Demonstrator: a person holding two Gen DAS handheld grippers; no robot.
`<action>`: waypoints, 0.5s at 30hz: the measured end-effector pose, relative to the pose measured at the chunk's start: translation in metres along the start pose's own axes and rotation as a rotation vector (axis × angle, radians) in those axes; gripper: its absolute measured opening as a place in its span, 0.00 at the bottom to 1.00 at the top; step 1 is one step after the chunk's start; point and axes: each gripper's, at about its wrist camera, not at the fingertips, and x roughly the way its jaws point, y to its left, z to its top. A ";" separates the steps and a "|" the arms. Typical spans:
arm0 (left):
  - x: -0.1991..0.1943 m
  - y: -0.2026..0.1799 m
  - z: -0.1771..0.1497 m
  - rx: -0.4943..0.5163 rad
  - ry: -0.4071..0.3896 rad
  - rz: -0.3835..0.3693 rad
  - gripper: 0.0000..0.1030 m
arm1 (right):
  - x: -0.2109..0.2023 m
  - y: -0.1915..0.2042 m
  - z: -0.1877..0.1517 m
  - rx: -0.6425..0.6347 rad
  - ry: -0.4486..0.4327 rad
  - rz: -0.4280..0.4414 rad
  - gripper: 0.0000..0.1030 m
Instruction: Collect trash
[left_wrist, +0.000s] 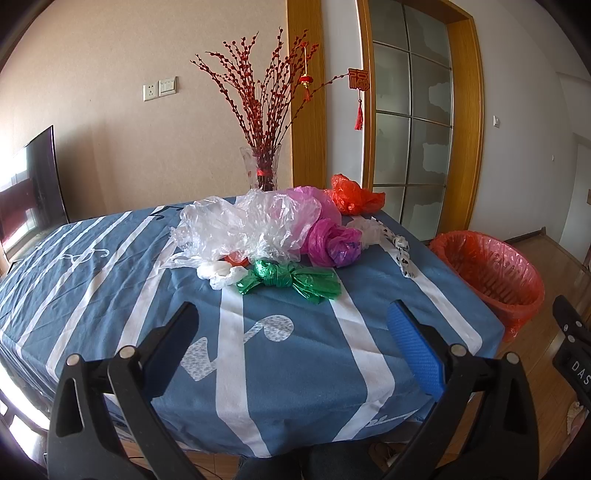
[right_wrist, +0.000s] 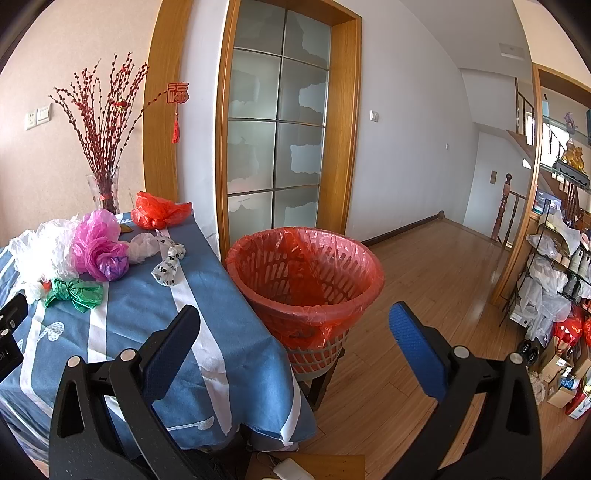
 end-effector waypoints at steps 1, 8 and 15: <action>0.000 0.000 0.000 0.000 0.000 0.000 0.96 | 0.000 0.000 0.000 0.000 0.000 0.000 0.98; 0.000 0.000 0.000 0.000 0.002 0.001 0.96 | 0.000 0.000 0.000 0.000 0.000 -0.001 0.98; 0.001 0.000 0.000 -0.001 0.003 0.000 0.96 | 0.000 0.000 0.000 -0.001 0.000 -0.001 0.98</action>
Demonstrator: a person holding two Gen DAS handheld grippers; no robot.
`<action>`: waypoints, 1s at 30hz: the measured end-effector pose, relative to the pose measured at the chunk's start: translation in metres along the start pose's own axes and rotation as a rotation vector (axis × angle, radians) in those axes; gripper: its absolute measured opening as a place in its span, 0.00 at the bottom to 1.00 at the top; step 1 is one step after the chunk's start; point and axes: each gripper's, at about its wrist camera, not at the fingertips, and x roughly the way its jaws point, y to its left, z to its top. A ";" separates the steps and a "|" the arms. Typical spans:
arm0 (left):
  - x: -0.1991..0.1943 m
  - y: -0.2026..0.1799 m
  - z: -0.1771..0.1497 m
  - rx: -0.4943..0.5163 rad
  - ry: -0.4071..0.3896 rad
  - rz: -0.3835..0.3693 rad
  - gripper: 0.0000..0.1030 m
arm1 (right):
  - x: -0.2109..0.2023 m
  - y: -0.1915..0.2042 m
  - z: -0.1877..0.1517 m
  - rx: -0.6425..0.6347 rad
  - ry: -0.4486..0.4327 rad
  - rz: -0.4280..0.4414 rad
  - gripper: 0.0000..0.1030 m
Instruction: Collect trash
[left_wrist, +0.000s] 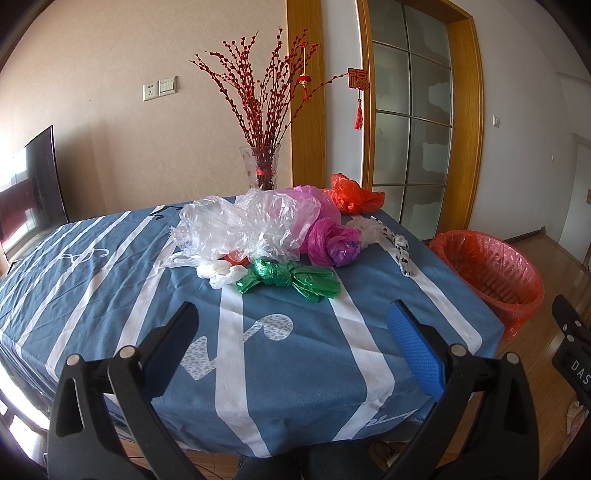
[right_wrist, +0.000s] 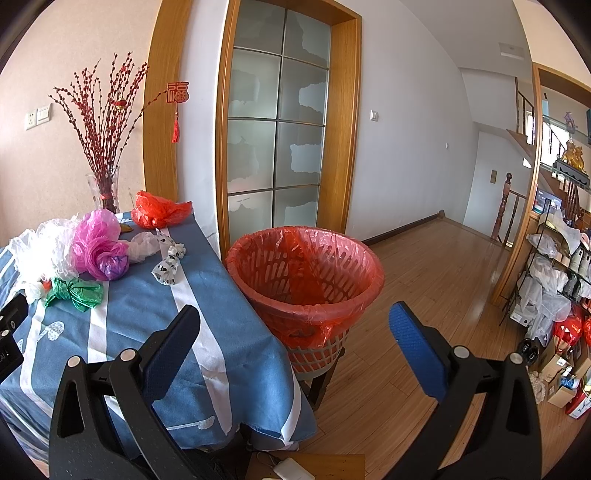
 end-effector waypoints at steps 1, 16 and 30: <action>0.000 0.000 0.000 0.000 0.000 -0.001 0.96 | 0.000 0.000 0.000 0.000 0.000 0.000 0.98; 0.000 0.000 0.000 0.000 0.002 -0.001 0.96 | 0.001 0.000 -0.001 0.000 0.001 0.000 0.98; 0.003 -0.005 -0.006 -0.002 0.005 -0.002 0.96 | 0.001 0.000 -0.001 0.000 0.002 0.000 0.98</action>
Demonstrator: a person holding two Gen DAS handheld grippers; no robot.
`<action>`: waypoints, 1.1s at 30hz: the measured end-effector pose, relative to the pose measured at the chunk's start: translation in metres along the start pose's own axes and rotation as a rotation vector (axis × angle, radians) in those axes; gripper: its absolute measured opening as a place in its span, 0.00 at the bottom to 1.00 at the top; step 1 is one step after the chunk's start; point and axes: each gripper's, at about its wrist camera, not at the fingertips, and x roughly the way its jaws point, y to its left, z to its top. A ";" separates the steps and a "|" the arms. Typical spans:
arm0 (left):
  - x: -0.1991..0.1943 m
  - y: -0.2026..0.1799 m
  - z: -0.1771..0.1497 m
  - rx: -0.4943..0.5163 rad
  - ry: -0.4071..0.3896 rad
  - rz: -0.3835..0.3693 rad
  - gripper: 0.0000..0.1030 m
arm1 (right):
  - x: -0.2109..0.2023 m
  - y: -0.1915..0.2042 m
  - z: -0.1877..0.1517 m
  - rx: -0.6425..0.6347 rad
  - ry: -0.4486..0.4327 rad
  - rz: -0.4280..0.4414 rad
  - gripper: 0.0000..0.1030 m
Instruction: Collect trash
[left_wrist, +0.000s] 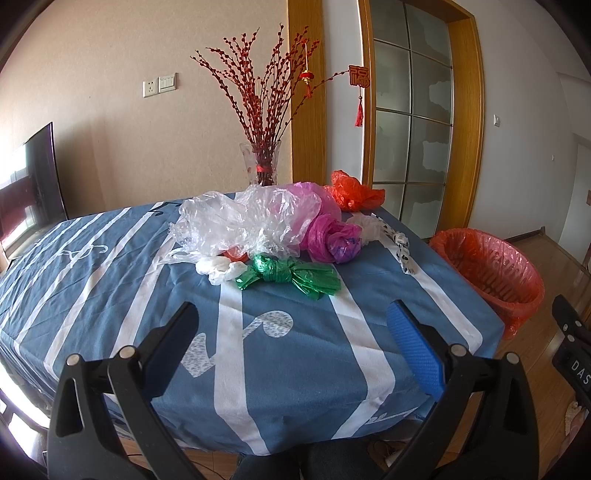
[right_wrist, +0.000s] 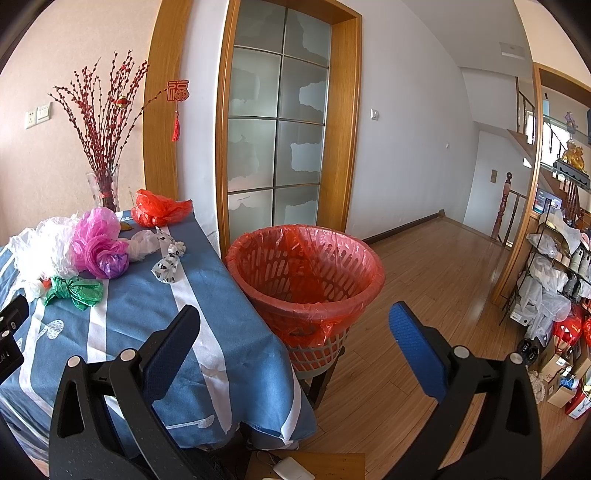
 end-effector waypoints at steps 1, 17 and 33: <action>0.000 0.000 0.000 0.001 0.000 0.000 0.96 | 0.000 0.000 0.000 0.000 0.000 0.000 0.98; -0.001 -0.003 -0.009 -0.001 0.003 -0.002 0.96 | 0.000 0.000 0.000 -0.001 0.003 0.006 0.98; 0.033 0.036 0.008 -0.074 0.053 0.054 0.96 | 0.042 0.026 0.022 0.036 0.075 0.178 0.95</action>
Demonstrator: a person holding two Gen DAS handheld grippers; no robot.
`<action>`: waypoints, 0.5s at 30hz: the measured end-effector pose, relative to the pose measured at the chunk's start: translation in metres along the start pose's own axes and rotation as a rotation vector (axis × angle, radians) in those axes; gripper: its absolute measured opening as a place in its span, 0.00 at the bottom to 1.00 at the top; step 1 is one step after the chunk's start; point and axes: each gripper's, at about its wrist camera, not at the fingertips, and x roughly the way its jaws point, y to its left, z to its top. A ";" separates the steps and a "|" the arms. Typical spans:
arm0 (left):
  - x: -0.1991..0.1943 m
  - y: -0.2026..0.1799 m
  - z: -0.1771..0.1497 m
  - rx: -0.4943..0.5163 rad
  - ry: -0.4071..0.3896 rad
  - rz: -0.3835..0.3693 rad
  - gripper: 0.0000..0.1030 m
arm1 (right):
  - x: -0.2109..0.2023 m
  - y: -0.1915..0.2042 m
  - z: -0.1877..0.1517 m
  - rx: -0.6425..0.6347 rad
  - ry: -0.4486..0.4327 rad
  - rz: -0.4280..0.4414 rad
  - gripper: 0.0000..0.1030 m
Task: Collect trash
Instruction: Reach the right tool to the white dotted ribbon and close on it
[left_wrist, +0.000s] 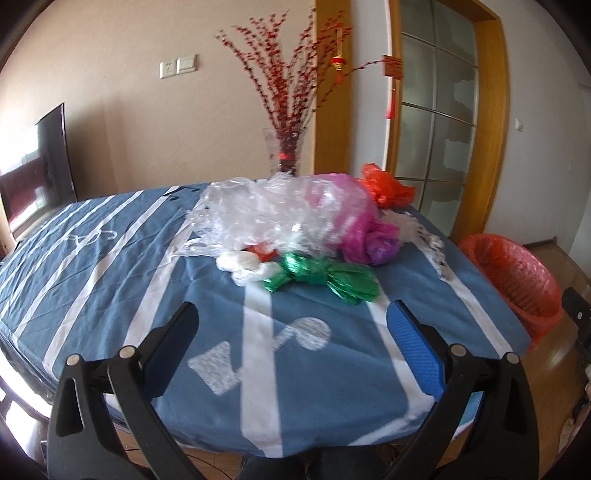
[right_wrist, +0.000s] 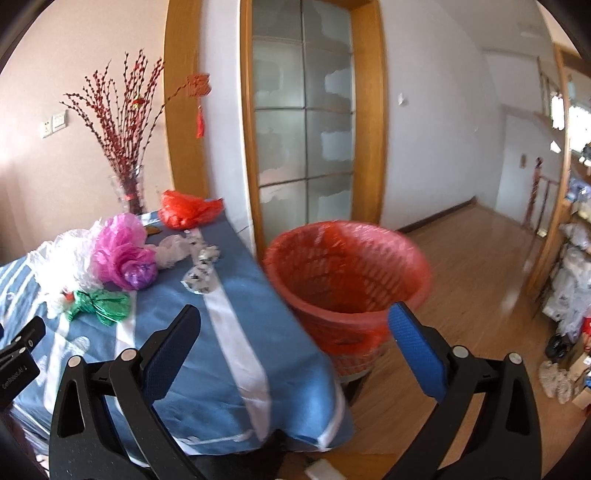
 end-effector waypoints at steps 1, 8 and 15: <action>0.003 0.004 0.002 -0.009 0.003 0.005 0.96 | 0.007 0.004 0.003 -0.001 0.009 0.011 0.92; 0.031 0.049 0.022 -0.116 0.034 0.026 0.96 | 0.071 0.038 0.030 0.000 0.083 0.091 0.80; 0.051 0.064 0.037 -0.135 0.033 0.025 0.96 | 0.147 0.072 0.043 -0.041 0.223 0.141 0.44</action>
